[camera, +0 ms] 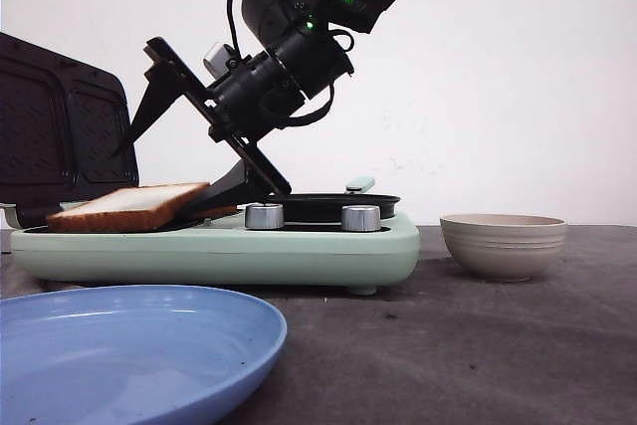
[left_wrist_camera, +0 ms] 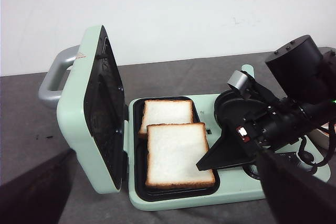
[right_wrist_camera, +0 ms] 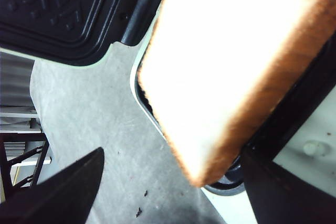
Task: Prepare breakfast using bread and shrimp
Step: 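Lower the bread onto the grill plate nearer the robot and release, then raise the right gripper and move it toward the shrimp bowl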
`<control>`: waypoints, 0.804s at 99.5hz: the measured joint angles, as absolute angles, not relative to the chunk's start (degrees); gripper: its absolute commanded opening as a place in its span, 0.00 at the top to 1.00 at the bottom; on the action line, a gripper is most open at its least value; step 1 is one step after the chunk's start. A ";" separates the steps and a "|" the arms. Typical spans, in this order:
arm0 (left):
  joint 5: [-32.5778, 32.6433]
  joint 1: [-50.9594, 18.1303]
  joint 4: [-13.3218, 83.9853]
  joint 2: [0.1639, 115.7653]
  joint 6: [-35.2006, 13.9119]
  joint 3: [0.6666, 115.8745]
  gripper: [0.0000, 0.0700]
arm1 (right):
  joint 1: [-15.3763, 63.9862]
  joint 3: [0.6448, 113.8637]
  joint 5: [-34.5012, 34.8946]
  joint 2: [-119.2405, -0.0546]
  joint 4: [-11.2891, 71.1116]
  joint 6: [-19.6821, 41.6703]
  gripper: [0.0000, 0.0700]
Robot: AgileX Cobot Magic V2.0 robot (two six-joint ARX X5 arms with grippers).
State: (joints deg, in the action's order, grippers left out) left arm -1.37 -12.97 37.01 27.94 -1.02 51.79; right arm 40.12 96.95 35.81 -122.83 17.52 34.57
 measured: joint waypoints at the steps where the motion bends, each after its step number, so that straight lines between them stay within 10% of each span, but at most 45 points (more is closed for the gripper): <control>1: -1.37 -12.97 37.01 27.94 -1.02 51.79 0.10 | 40.12 96.95 35.81 -122.83 17.56 34.50 0.25; 80: -1.02 -12.97 37.01 27.94 -0.99 51.79 0.10 | 34.57 97.01 18.98 -104.40 35.40 18.31 0.26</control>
